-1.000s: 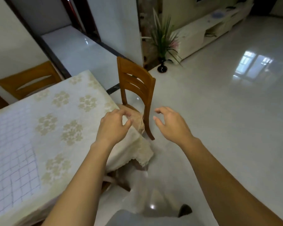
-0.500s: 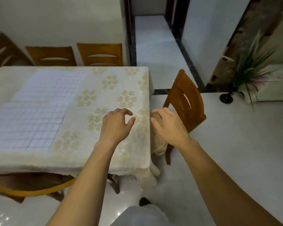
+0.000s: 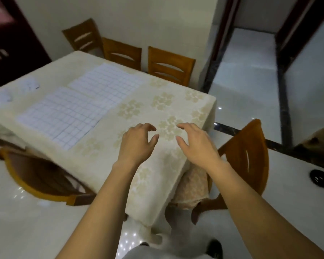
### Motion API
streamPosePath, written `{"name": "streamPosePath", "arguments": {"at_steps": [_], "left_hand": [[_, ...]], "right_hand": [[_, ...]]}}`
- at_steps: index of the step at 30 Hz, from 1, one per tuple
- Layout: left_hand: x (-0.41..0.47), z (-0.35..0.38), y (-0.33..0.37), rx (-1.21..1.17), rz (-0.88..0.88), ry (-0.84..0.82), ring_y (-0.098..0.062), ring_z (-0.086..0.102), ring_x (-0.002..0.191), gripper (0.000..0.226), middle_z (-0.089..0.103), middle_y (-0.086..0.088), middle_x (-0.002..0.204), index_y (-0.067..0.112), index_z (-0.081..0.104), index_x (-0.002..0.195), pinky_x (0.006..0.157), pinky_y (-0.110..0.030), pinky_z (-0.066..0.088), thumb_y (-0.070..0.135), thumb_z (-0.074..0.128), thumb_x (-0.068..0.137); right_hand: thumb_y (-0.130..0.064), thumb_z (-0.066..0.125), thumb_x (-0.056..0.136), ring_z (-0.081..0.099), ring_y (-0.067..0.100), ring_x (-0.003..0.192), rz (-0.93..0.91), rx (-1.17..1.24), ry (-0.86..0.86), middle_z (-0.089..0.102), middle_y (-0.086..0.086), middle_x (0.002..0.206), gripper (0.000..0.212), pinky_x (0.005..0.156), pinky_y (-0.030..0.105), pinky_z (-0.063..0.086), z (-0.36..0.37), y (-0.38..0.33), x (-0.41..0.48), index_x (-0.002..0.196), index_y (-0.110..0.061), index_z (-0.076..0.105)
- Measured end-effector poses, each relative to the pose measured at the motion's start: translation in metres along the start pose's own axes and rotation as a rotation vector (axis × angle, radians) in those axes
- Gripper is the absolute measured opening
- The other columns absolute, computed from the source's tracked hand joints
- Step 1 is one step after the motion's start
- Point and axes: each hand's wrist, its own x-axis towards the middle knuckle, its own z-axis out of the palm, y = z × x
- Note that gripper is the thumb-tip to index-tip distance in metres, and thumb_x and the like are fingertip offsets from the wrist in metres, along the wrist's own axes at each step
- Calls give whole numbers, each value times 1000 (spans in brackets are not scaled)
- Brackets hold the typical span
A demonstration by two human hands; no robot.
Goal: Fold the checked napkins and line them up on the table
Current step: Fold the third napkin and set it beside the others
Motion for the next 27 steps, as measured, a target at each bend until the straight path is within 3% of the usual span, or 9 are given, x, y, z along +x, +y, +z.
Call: {"name": "streamPosePath", "arguments": {"at_steps": [7,11,18,27], "left_hand": [[-21,32,60,99,-258,89,-22,62,116,36,67,3,129,25,62,131,100,-41,49,45,55,102],[-40,43,86,232,-393,208,-24,65,107,36,70,4,119,24,62,131,90,-39,50,45,54,102],[-104,41,89,386,-626,194,-26,64,109,33,70,1,120,25,64,128,90,-42,50,43,56,101],[-94,49,76,340,-717,241,-27,63,114,39,67,0,127,24,59,135,97,-45,52,43,59,100]], "right_hand": [[-33,53,102,52,21,130,-246,91,-116,51,1,145,43,109,37,42,-16,58,28,143,-19,49],[-32,53,103,52,23,129,-384,47,-181,50,3,144,41,109,38,41,-18,75,34,141,-15,52],[-30,50,103,52,24,130,-646,-16,-238,54,3,145,42,111,38,36,-5,56,38,143,-15,52],[-29,52,102,31,27,149,-750,-6,-299,33,7,162,54,121,42,27,20,36,61,152,-14,40]]}}
